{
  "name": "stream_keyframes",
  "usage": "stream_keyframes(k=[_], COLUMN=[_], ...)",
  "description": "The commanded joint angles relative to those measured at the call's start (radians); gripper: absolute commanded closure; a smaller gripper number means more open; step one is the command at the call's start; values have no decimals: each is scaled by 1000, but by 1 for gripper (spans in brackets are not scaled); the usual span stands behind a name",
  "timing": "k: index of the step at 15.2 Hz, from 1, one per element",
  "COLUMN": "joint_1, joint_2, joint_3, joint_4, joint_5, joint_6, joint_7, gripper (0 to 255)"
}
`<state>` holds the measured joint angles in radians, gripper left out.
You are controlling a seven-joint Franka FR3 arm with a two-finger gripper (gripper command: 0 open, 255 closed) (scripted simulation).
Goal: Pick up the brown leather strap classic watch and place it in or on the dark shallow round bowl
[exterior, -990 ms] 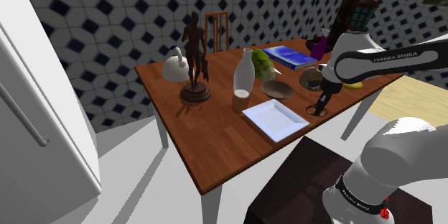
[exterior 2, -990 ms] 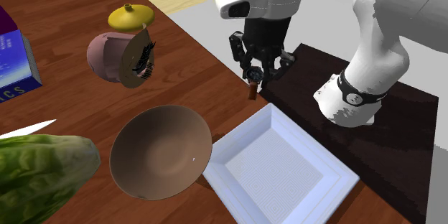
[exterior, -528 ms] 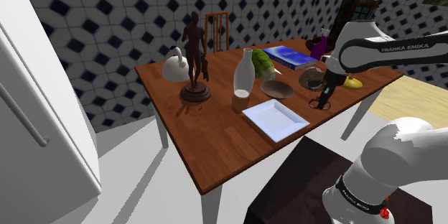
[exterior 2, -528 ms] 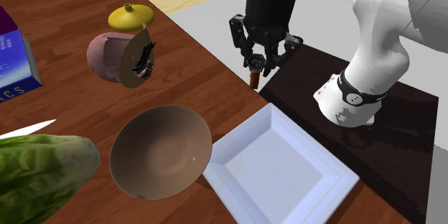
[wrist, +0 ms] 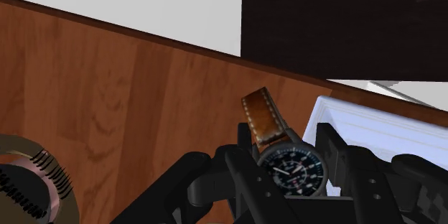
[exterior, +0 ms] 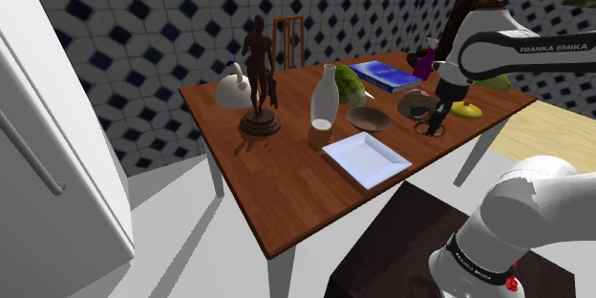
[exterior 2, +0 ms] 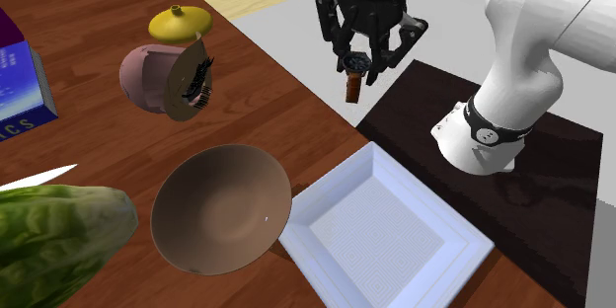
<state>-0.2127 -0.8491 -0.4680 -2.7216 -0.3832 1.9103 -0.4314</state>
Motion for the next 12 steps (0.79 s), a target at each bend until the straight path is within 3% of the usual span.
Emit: stream_keyframes(k=[1,12], joint_1=[24,217], joint_2=[42,527], joint_3=[3,-66], joint_4=[38,395], joint_5=[16,184], joint_6=[5,133], joint_7=[8,-13], gripper=[255,255])
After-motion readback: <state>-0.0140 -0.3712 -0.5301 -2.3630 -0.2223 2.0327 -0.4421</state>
